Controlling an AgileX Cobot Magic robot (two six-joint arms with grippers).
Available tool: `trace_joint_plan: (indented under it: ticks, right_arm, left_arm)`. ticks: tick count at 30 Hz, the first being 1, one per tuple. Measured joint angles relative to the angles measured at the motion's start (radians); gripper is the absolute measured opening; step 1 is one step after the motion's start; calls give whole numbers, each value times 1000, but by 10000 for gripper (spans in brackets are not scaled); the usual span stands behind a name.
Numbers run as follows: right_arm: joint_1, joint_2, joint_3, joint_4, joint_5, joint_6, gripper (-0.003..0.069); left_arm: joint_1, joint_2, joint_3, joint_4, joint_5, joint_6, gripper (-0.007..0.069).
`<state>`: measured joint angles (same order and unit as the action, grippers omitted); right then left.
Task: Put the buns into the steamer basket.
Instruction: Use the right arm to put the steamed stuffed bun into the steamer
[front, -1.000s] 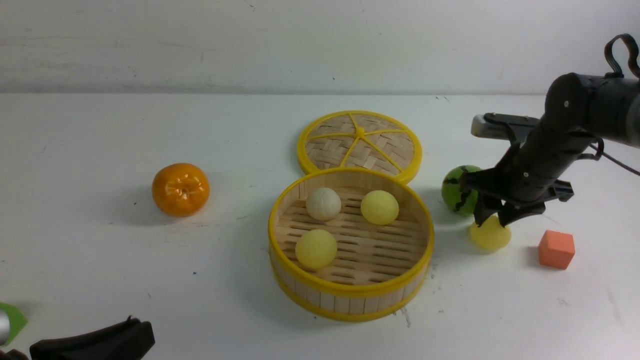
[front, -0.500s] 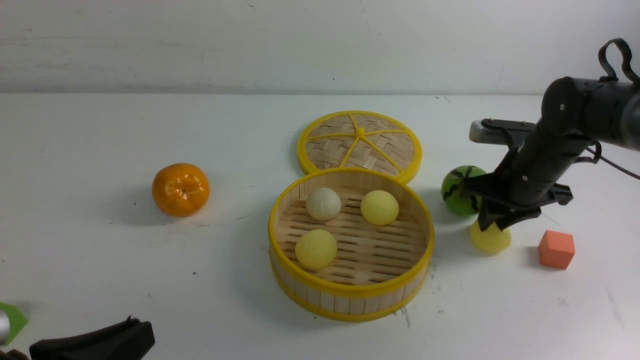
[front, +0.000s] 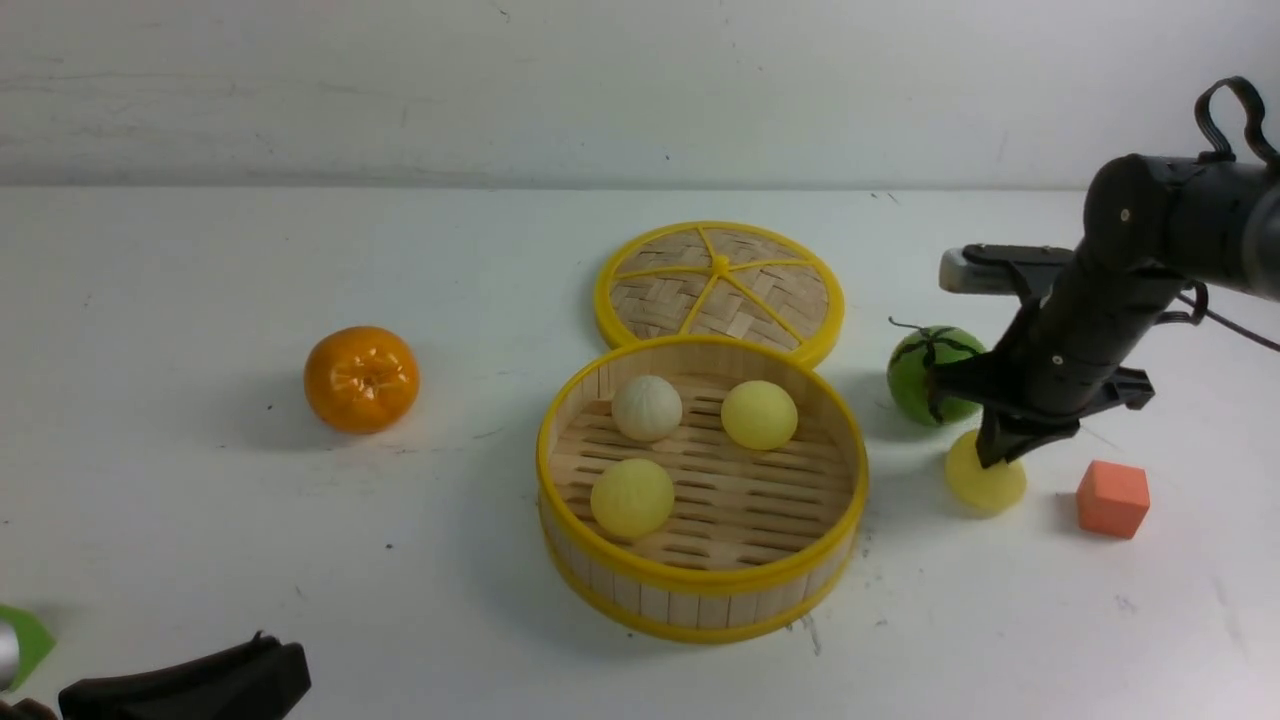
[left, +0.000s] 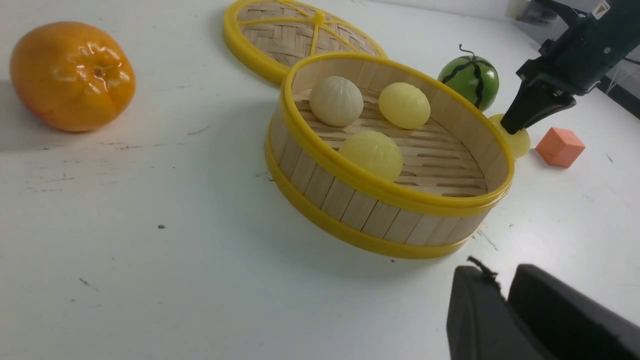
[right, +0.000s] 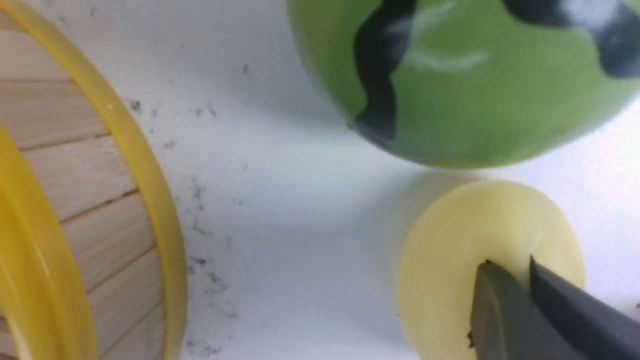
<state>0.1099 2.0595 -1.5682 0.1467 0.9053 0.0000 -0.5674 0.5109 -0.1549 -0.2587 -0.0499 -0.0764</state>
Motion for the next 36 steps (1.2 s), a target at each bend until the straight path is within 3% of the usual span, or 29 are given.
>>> trace_joint_plan:
  ticks: [7,13,19,28,32,35,36]
  right_arm:
    - [13,-125,0,1,116,0,2]
    - [150,-237,0,68,172,-57,3]
    - [339,-209,0,80,89,-75,8]
    - [368,-107,0,71,-31,-73,22]
    - [368,-66,0,80,-62,-72,73]
    - [368,-56,0,80,-79,-72,145]
    - [368,-54,0,80,-89,-72,210]
  left_arm:
    - [0,0,0,0,0,0,101]
    - [0,0,0,0,0,0,102]
    - [0,0,0,0,0,0,103]
    - [0,0,0,0,0,0,113]
    - [0,0,0,0,0,0,118]
    - [0,0,0,0,0,0,122]
    - [0,0,0,0,0,0,124]
